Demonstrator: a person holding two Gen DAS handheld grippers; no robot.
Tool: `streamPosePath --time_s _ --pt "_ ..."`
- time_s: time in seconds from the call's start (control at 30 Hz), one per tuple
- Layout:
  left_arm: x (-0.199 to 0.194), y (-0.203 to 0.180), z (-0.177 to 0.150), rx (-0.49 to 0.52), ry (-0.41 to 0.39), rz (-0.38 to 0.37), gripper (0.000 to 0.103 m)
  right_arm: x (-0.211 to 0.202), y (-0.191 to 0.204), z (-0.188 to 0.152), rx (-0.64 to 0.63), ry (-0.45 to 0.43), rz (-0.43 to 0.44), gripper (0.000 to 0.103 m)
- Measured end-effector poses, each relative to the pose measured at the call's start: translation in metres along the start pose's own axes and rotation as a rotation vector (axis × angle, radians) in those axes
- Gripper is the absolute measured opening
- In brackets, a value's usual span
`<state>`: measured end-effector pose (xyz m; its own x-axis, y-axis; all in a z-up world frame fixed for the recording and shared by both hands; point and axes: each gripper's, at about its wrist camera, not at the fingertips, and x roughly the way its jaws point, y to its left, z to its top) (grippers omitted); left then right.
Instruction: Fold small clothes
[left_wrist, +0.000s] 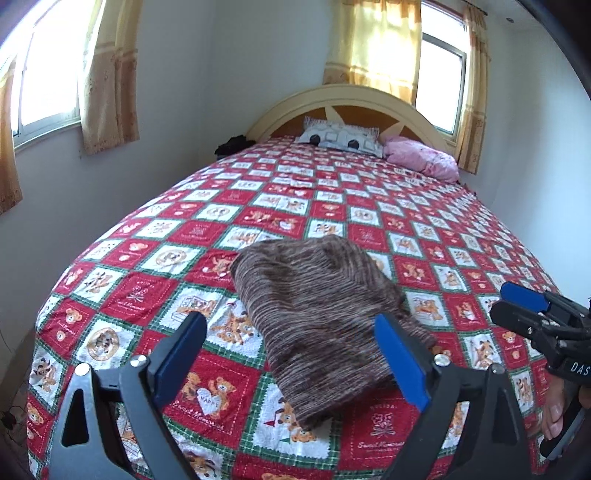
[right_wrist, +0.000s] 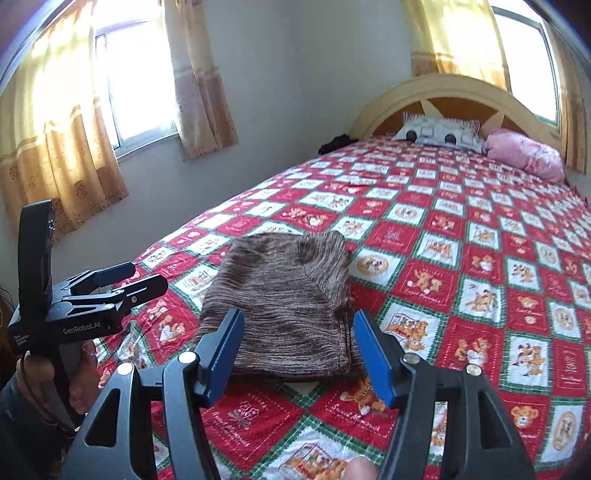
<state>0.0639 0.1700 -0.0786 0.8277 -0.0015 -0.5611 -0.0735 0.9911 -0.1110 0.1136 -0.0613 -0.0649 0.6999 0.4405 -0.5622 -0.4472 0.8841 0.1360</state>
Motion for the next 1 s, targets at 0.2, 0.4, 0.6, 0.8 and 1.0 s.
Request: streamPosePath --time_s 0.2,0.4,0.6,0.8,1.0 --pt "-0.021 -0.012 0.006 0.025 -0.055 -0.023 0.098 -0.031 0.010 0.001 -0.013 -0.045 -0.037 0.063" --pt "-0.029 -0.015 0.007 0.027 -0.079 -0.026 0.098 -0.047 0.013 0.005 -0.017 -0.072 -0.051 0.063" --pt "-0.031 -0.016 0.008 0.026 -0.085 -0.029 0.098 -0.048 0.016 0.004 -0.023 -0.077 -0.056 0.063" --pt "-0.032 -0.015 0.008 0.024 -0.084 -0.029 0.098 -0.052 0.019 0.004 -0.033 -0.097 -0.068 0.063" --pt "-0.031 -0.015 0.009 0.025 -0.082 -0.029 0.098 -0.057 0.017 0.005 -0.023 -0.113 -0.074 0.063"
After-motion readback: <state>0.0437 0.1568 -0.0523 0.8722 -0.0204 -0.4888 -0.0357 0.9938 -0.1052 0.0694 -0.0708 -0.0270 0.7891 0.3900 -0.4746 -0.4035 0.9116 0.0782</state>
